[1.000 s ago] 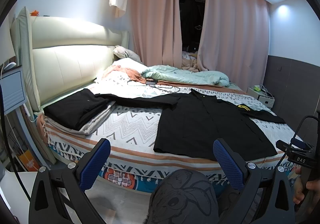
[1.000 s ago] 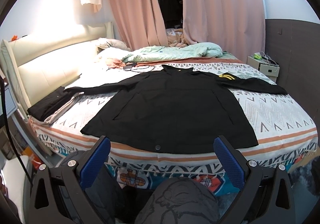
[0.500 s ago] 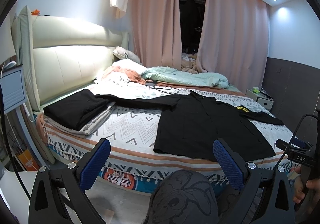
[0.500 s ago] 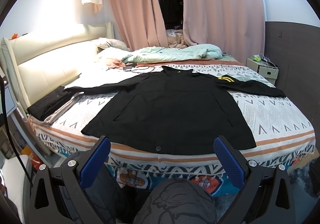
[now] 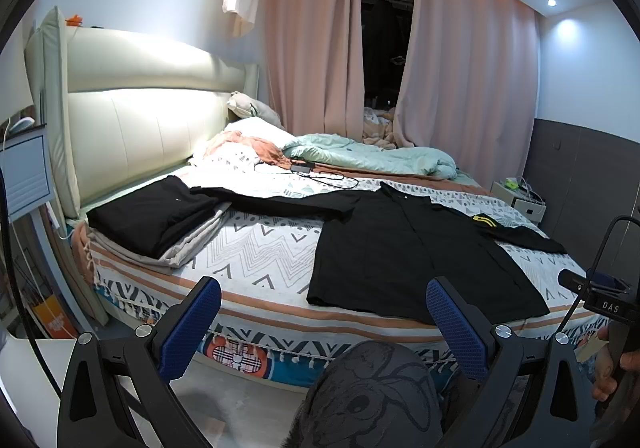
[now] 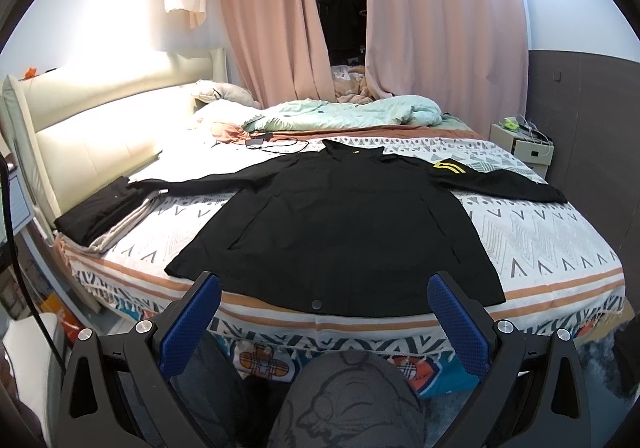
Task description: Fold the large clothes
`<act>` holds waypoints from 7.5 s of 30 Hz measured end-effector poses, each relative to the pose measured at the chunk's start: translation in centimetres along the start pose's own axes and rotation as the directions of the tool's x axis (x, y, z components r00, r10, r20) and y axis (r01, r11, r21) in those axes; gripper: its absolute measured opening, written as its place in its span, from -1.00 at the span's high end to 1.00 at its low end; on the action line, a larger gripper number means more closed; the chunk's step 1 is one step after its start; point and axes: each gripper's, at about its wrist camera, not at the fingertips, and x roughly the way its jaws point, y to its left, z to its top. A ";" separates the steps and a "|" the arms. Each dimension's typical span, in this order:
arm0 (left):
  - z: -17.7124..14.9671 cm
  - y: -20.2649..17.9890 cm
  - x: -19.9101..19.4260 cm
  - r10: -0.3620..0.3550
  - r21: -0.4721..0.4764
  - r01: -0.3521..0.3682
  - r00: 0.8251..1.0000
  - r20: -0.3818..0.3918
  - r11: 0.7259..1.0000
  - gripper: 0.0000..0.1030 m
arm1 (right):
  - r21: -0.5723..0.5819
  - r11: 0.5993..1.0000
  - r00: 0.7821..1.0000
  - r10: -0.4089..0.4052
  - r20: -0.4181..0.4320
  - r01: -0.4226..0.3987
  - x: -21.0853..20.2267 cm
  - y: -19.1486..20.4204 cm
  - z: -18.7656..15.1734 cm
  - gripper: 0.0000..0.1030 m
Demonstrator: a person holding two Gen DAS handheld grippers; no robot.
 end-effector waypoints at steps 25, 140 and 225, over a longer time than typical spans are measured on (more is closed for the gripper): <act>1.3 -0.4 7.5 0.012 -0.014 -0.013 0.997 -0.073 1.000 -0.99 | 0.048 0.998 0.998 0.029 -0.062 -0.026 6.5 -1.9 2.5 -1.00; 37.9 7.6 46.9 0.054 -0.203 -0.091 0.982 -0.180 0.975 0.91 | 0.650 0.671 0.711 0.647 -0.276 -0.357 63.6 5.5 14.5 0.03; 8.7 -0.9 56.4 -0.139 -0.459 -0.096 0.882 -0.450 0.883 0.16 | 0.705 0.691 0.962 0.053 -0.267 0.157 51.1 -22.4 11.1 -0.14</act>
